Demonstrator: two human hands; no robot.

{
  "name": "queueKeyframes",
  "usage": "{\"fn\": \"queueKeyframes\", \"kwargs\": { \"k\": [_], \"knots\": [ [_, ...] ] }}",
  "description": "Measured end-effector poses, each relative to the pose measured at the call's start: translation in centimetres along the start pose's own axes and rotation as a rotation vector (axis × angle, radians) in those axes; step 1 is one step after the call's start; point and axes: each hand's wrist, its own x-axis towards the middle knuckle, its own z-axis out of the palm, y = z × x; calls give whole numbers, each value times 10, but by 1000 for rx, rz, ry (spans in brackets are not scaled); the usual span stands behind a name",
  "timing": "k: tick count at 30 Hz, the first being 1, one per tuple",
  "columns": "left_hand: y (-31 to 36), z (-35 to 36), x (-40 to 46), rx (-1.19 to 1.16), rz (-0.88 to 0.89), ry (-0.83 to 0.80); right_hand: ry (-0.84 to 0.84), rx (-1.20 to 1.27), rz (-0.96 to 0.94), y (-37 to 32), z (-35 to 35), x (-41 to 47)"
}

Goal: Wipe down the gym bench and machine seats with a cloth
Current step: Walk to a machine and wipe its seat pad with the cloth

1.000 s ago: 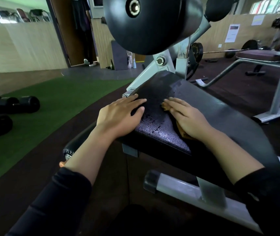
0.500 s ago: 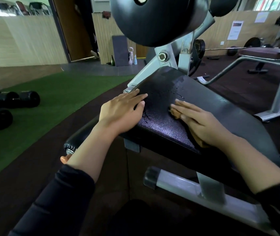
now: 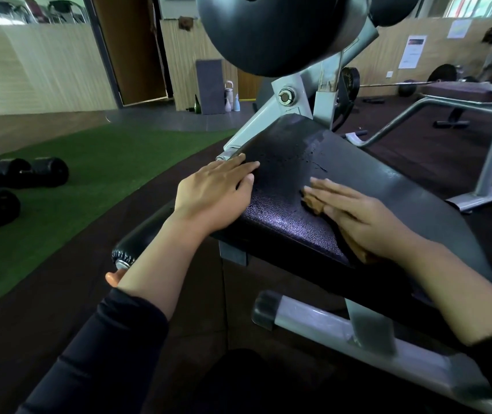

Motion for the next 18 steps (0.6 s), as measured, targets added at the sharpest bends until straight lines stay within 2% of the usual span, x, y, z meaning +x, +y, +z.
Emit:
{"fn": "queueKeyframes", "kwargs": {
  "k": [4,7,10,14,18],
  "knots": [
    [-1,0,2,-26,-9,-9,26,-22,42,-29,23,42],
    [-6,0,5,-99,-13,-17,-3,-98,-83,-54,35,32],
    [-6,2,8,-42,-7,-28,-63,-123,-211,-49,23,1],
    [-2,2,15,20,9,-97,-85,6,-103,-24,2,-19],
    [8,1,31,71,-6,-214,-13,49,14,0,-4,0]
  ]
}}
